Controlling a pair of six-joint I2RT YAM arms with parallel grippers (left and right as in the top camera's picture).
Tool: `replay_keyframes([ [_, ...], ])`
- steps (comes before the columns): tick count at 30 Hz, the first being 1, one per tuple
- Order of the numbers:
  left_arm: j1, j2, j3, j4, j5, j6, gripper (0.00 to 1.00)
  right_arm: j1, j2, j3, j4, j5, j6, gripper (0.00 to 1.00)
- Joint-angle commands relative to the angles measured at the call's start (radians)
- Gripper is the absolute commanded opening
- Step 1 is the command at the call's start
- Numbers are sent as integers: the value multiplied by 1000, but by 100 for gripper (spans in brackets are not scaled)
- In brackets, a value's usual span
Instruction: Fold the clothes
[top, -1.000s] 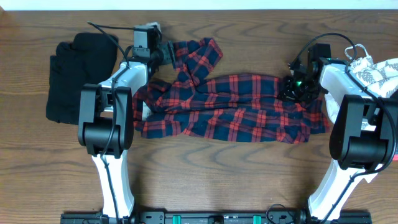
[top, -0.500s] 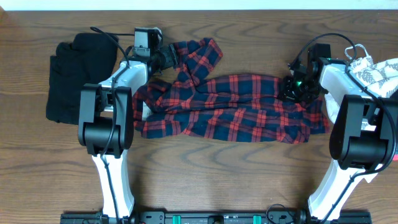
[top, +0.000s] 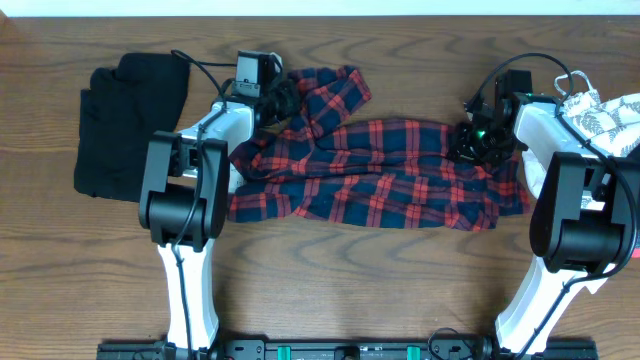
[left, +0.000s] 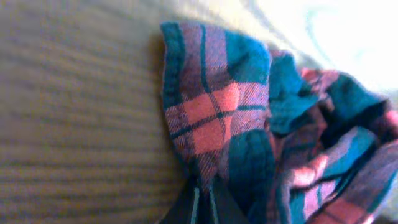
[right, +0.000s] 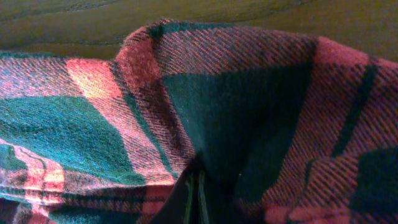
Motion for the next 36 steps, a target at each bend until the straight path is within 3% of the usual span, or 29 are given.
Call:
replay_keyframes([
  [1, 31, 2, -5, 56, 15, -16, 6, -18, 74, -48, -26, 147, -10, 5],
  [15, 29, -163, 118, 157, 217, -11, 6, -18, 43, -47, -30, 125, -30, 9],
  [24, -35, -349, 118, 152, 402, 23, 6, 13, -231, -25, -29, 27, -149, 13],
  [26, -58, -393, 118, 135, 447, 56, 6, 26, -303, -25, -26, 14, -179, 17],
  [28, -84, -436, 118, 92, 465, 90, 6, 35, -372, -25, -26, 18, -195, 29],
  [36, -166, -553, 118, -163, 586, 369, 6, 35, -494, -25, -33, -29, -260, 43],
])
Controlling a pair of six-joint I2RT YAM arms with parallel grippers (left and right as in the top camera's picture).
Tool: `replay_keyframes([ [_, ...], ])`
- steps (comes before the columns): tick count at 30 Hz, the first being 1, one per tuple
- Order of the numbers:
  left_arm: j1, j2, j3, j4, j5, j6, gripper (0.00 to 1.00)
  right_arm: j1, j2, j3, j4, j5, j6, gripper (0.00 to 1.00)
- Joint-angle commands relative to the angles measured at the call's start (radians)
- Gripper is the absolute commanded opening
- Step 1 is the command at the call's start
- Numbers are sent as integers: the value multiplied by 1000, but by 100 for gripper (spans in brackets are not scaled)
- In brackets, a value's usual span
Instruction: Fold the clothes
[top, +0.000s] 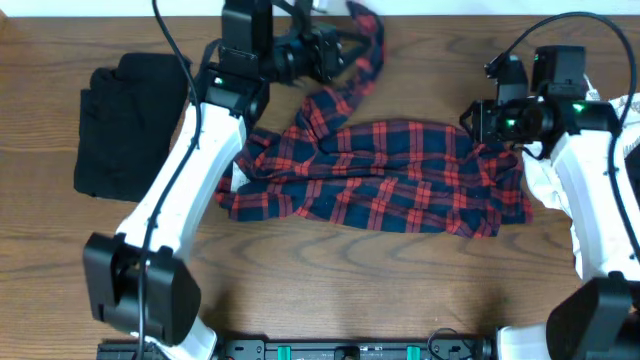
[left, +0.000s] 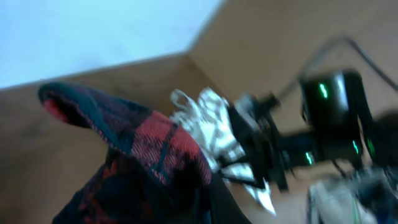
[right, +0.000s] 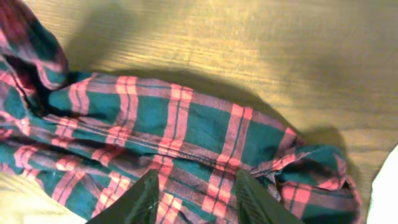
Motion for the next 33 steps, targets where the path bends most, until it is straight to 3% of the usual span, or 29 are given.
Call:
replay_keyframes([
  [1, -21, -51, 24, -95, 118, 215, 6, 5, -5, 3, -19, -80, -103, 45],
  [8, -31, -117, 24, -468, 100, 629, 6, 5, -5, 3, -69, -376, -372, 45],
  [12, -31, -117, 24, -584, 92, 815, 6, 5, -5, 3, -69, -505, -463, 42],
  [24, -47, -117, 24, -607, 8, 927, 6, 7, -5, 3, -163, -698, -598, 37],
  [33, -99, -117, 24, -669, 7, 1036, 6, 34, -5, 3, -127, -723, -628, 41],
])
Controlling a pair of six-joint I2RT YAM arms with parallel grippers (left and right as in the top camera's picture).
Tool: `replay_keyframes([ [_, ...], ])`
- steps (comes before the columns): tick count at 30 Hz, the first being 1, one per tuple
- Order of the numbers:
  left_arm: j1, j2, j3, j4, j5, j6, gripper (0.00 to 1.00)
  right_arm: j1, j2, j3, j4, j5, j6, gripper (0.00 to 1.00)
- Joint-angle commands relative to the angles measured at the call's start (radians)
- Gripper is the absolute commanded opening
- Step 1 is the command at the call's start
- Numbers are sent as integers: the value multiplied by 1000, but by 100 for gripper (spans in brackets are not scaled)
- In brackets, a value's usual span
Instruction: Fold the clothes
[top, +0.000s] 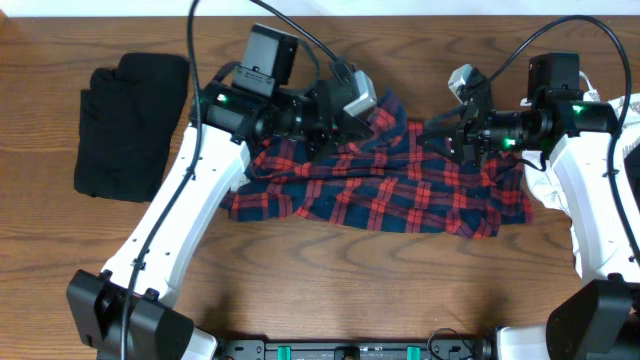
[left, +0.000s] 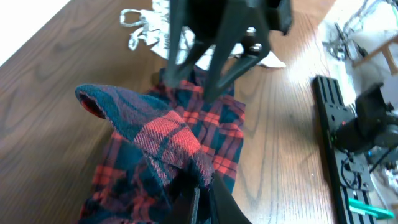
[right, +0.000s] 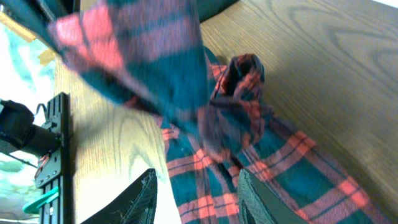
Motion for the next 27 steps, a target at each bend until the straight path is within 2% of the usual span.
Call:
replay_keyframes([
  [1, -11, -17, 17, -11, 3, 55, 6, 21, -2, 3, 13, -48, -31, 41],
  [6, -11, -17, 17, -29, 3, 56, 6, 37, -1, 3, 20, -48, -34, 41],
  [10, -20, -17, 18, -31, 3, 56, 6, 46, -1, 3, 24, -48, -34, 30],
  [14, -42, -17, 17, -31, 3, 63, 6, 62, -1, 3, 28, -48, -34, 38],
  [21, -59, -17, 18, -34, 3, 63, 6, 78, -1, 3, 51, -47, -34, 36],
  [23, -59, -17, 18, -35, 2, 63, 6, 78, -1, 3, 54, -46, -34, 25],
  [25, -59, -17, 18, -34, -10, 63, 6, 78, -1, 3, 53, -37, -32, 5],
  [27, -59, -17, 18, -32, -44, 62, 6, 78, -1, 3, 51, -27, -18, 1],
])
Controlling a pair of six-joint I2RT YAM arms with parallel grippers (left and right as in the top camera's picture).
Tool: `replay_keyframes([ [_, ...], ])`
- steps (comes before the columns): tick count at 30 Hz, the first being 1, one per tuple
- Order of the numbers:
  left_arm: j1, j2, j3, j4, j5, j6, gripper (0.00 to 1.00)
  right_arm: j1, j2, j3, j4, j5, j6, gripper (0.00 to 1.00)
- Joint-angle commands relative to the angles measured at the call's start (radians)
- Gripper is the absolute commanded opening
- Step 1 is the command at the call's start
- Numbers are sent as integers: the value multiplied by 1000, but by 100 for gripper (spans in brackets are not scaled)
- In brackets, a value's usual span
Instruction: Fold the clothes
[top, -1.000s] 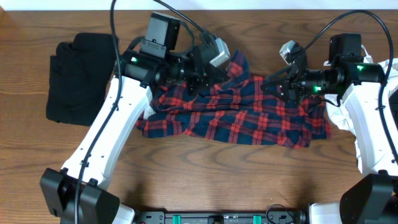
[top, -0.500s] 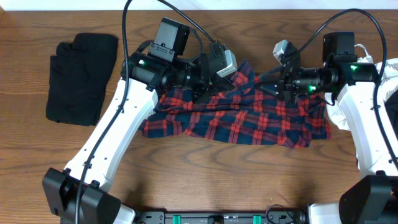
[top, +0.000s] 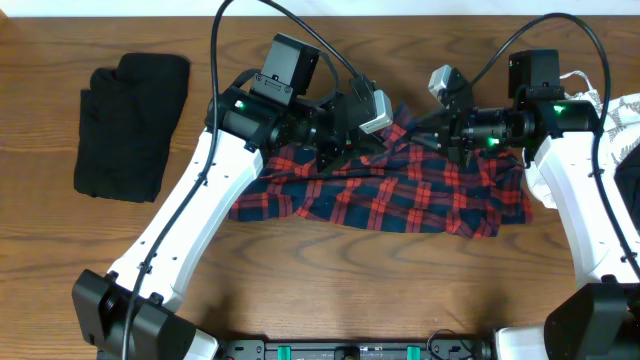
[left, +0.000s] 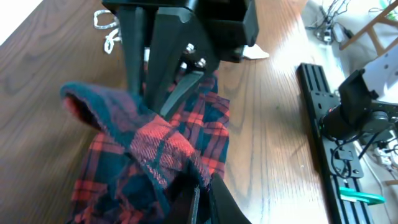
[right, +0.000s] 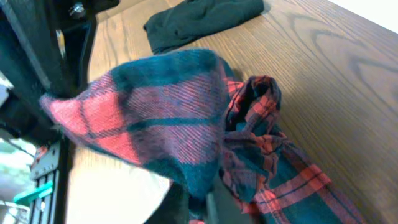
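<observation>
The red and blue plaid shirt (top: 400, 195) lies spread across the middle of the table. One end of it is lifted above its back edge. My left gripper (top: 383, 135) is shut on that lifted plaid cloth (left: 155, 146), its fingers together at the bottom of the left wrist view (left: 200, 196). My right gripper (top: 427, 135) faces it from the right and is shut on the same raised fold (right: 155, 112), with its fingers (right: 198, 202) hidden under the cloth. The two grippers are nearly touching.
A folded black garment (top: 130, 125) lies at the left end of the table. A white patterned cloth (top: 622, 118) sits at the right edge, behind the right arm. A black rail (top: 350, 350) runs along the front edge.
My right gripper was open, facing the raised cloth; now it is shut on it. My left gripper, still holding the cloth, has moved a little to the right.
Both grippers were shut on the flat shirt, left on its upper left sleeve, right at its right end. Then the left held the sleeve high at the back while the right was open. The left brought the sleeve over the middle, and now both hold it.
</observation>
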Motion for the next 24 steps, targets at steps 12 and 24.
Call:
replay_keyframes([
  [12, 0, -17, 18, 136, -422, -142, 98, -8, -1, 3, 108, 424, 698, 1],
  [24, 0, -17, 18, 132, -422, -161, 98, -11, -4, 3, 118, 618, 1315, 1],
])
